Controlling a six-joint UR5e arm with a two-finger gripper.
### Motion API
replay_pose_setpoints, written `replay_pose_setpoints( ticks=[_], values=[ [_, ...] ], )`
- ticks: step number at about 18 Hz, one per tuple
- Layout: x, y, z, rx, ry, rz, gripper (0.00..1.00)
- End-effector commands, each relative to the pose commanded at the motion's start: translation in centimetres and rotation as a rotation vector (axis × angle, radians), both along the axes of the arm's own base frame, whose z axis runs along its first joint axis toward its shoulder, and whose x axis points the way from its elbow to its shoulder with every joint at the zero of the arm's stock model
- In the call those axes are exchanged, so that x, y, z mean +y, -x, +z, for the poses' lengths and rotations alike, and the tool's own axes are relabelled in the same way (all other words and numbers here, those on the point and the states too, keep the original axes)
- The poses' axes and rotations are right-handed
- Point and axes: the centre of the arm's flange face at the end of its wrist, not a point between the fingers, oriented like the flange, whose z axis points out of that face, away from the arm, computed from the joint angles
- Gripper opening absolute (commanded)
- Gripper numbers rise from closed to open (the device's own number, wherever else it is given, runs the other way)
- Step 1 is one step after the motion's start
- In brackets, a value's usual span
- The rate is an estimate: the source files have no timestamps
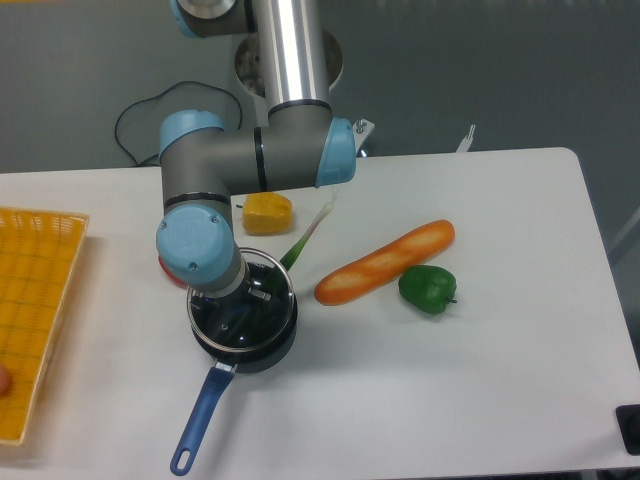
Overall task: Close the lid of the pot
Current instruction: 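Press and settle the lid flat on the saucepan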
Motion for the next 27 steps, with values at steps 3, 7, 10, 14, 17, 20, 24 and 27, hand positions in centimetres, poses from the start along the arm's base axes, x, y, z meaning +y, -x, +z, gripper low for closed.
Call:
replay_pose_setpoints(
  ticks=[3, 7, 10, 14, 17, 20, 24, 27],
  values=[
    [0.1, 0.1, 0.1, 0.005, -0.006, 0.003, 0.51],
    [0.2, 0.1, 0.1, 0.008, -0.010, 0.005, 0.52],
    [0.2, 0.1, 0.1, 0.007, -0.010, 0.003, 0.58],
    [0.1, 0.2, 0.0, 0.014, -0.003, -0.011, 1.00],
    [0.1, 0.3, 0.1, 0.014, -0.005, -0.011, 1.00],
    [0.1, 0.3, 0.1, 0.015, -0.006, -0.010, 1.00],
    [0.0, 0.6, 1.0, 0.023, -0.018, -0.005, 1.00],
    [-0.7, 1.8, 3.8, 0.040, -0.056, 0.016, 1.00]
  ],
)
